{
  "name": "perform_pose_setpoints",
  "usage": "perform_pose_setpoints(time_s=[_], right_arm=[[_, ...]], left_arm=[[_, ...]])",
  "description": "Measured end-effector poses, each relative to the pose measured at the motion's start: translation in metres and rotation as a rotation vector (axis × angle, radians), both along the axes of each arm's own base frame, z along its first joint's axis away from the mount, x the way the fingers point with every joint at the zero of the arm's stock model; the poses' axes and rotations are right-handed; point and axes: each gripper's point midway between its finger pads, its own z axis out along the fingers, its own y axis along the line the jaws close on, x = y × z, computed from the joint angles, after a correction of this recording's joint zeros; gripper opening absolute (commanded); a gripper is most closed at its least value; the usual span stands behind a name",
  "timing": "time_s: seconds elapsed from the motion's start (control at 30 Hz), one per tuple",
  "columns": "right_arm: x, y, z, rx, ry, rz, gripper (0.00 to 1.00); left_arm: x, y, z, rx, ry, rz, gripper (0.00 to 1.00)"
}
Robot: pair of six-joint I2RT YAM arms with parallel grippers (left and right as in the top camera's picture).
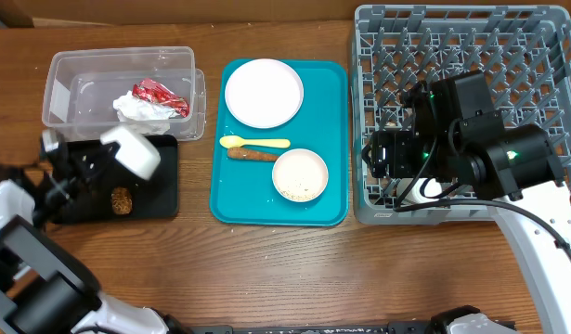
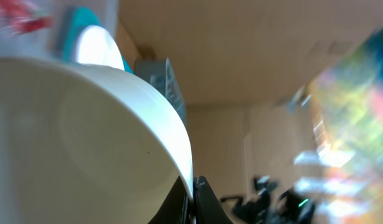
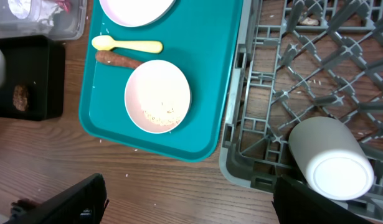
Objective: Sort waste into correct bins and load items into the dishwasher
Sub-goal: 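Tip the scraps bowl over the black tray to empty it, then set the empty white bowl onto the white plate with left gripper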
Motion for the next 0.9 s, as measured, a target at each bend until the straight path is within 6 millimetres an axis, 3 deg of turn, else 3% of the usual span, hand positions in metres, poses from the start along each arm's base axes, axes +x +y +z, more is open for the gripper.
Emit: perform_pose_setpoints(time_s=[0.07,0.17,0.27,0.3,0.43,0.63,0.83,0.9], right_arm=[[0.000,0.000,0.000,0.000,0.000,0.000,0.88],[0.000,0.000,0.000,0.000,0.000,0.000,0.88],[0.000,0.000,0.000,0.000,0.000,0.000,0.88],[0.000,0.000,0.000,0.000,0.000,0.001,0.88],[0.000,0.000,0.000,0.000,0.000,0.000,0.88],[0.000,0.000,0.000,0.000,-0.001,0.000,0.88],[0.001,0.000,0.000,0.001,-0.002,0.001,0.88],[0.001,0.000,0.000,0.000,-0.003,0.000,0.88]], left_arm=[[0.009,-0.026,0.029,0.145,-0.077,-0.080,0.04],[0.016,-0.082,0.072,0.412,-0.207,-0.214,0.04],[0.017,-0.137,0.085,0.630,-0.288,-0.324,0.04],[0.017,-0.157,0.079,0.708,-0.295,-0.367,0.04],[0.020,-0.203,0.035,0.960,-0.226,-0.479,0.04],[0.034,-0.249,-0.022,1.293,-0.211,-0.566,0.04],[0.099,-0.277,-0.043,1.510,-0.390,-0.427,0.04],[0.115,-0.281,-0.061,1.554,-0.412,-0.417,0.04]])
